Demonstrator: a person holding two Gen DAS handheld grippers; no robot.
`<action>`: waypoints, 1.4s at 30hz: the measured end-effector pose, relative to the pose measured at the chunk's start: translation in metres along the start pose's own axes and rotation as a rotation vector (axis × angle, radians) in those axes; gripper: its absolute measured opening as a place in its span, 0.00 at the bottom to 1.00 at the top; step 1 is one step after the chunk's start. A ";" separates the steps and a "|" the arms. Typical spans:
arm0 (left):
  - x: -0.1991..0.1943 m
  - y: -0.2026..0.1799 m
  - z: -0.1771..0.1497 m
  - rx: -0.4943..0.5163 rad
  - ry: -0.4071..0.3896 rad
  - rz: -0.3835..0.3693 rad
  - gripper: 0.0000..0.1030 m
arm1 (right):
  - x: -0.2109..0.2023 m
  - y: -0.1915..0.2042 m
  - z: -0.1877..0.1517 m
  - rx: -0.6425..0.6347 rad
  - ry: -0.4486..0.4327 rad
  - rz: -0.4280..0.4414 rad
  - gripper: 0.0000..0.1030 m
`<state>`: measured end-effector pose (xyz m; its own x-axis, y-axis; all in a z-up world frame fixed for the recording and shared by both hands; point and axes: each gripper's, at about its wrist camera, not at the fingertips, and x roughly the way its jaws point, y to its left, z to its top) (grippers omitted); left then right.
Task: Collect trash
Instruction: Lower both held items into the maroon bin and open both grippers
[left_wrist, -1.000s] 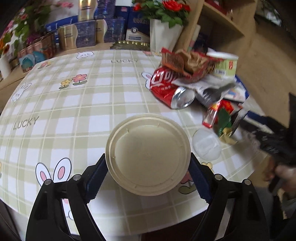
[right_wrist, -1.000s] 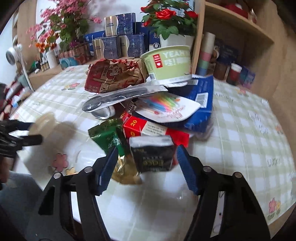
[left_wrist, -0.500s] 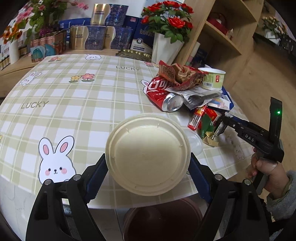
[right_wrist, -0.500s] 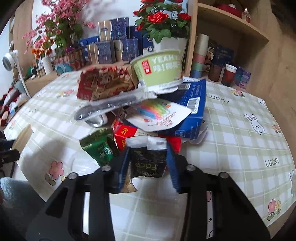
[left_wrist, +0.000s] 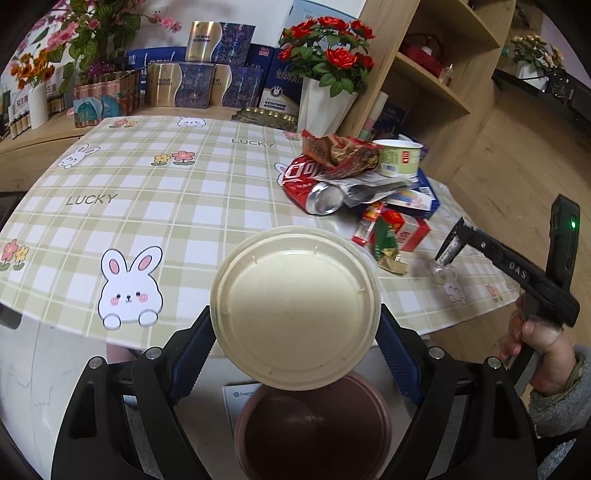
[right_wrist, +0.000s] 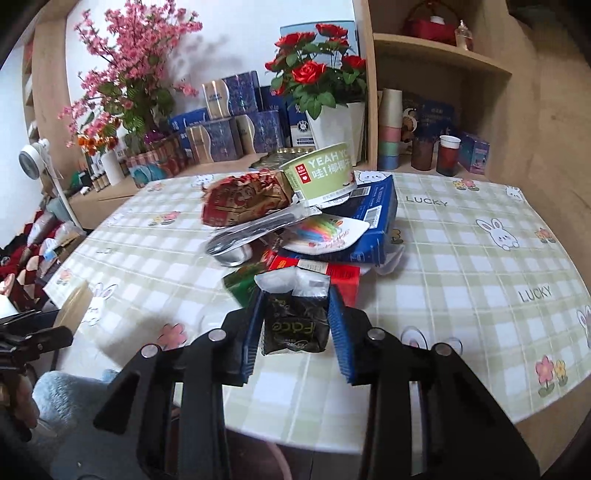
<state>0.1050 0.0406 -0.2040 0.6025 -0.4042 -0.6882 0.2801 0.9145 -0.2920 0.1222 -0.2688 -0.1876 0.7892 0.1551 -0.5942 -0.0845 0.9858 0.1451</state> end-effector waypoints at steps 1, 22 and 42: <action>-0.003 -0.002 -0.001 -0.003 -0.001 -0.004 0.80 | -0.006 0.000 -0.003 0.007 -0.001 0.007 0.36; -0.071 -0.051 -0.064 0.039 -0.014 0.001 0.80 | -0.028 0.039 -0.133 0.091 0.305 0.166 0.36; -0.048 -0.034 -0.065 0.005 0.015 -0.004 0.81 | -0.021 0.046 -0.132 0.013 0.331 0.134 0.69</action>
<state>0.0181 0.0302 -0.2037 0.5898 -0.4079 -0.6970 0.2863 0.9126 -0.2919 0.0216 -0.2186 -0.2727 0.5313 0.2973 -0.7933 -0.1645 0.9548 0.2477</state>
